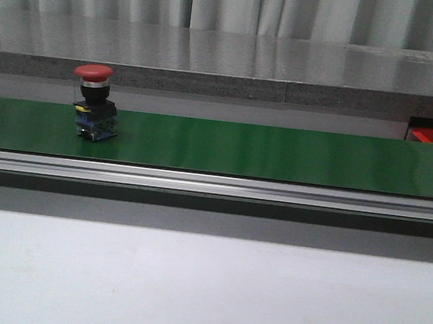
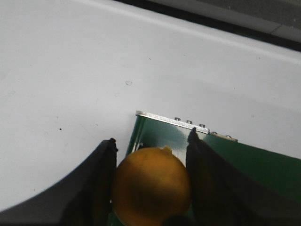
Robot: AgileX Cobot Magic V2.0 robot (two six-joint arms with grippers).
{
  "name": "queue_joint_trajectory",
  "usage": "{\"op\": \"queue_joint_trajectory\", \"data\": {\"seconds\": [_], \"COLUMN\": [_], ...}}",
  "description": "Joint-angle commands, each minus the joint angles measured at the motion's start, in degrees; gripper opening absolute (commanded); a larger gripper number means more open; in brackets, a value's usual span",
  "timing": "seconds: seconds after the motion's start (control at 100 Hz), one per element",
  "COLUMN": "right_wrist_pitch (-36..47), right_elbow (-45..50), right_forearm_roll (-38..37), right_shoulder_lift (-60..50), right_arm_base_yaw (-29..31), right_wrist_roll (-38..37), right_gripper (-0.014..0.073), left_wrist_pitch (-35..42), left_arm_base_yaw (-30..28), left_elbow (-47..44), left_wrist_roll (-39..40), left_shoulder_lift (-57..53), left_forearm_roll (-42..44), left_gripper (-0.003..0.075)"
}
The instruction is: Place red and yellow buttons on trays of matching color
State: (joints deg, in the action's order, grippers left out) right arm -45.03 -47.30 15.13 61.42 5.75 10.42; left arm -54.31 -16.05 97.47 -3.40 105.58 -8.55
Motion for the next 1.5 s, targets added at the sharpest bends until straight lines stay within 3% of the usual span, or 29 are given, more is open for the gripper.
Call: {"op": "queue_joint_trajectory", "data": {"seconds": [0.0, 0.36, 0.6, 0.67, 0.84, 0.91, 1.37, 1.49], "right_wrist_pitch": [2.04, 2.04, 2.04, 2.04, 2.04, 2.04, 2.04, 2.04], "right_elbow": [-1.37, -1.37, -1.37, -1.37, -1.37, -1.37, -1.37, -1.37], "right_forearm_roll": [0.77, 0.77, 0.77, 0.77, 0.77, 0.77, 0.77, 0.77], "right_shoulder_lift": [-1.12, -1.12, -1.12, -1.12, -1.12, -1.12, -1.12, -1.12], "right_arm_base_yaw": [-0.15, -0.15, -0.15, -0.15, -0.15, -0.15, -0.15, -0.15], "right_wrist_roll": [0.43, 0.43, 0.43, 0.43, 0.43, 0.43, 0.43, 0.43], "right_gripper": [-0.0073, -0.0073, -0.0073, -0.0073, -0.0073, -0.0073, -0.0073, -0.0073], "left_wrist_pitch": [3.24, 6.38, 6.53, 5.84, 5.27, 5.27, 3.86, 3.14], "left_arm_base_yaw": [1.19, 6.59, 6.87, 6.87, 6.87, 6.87, 7.19, 7.58], "left_elbow": [-0.43, -9.21, -10.05, -10.05, -10.05, -9.94, -9.82, -10.6], "left_wrist_roll": [-0.18, -0.18, -1.21, -2.1, -2.2, -2.2, -2.2, -2.2], "left_shoulder_lift": [-4.67, -6.08, -6.08, -6.08, -6.08, -6.08, -14.73, -18.84], "left_forearm_roll": [-0.92, -1.05, -1.05, -1.38, -1.5, -1.5, -4.04, -4.33], "left_gripper": [0.019, 0.019, 0.0204, 0.0261, 0.0502, 0.0547, 0.0544, 0.0484]}}
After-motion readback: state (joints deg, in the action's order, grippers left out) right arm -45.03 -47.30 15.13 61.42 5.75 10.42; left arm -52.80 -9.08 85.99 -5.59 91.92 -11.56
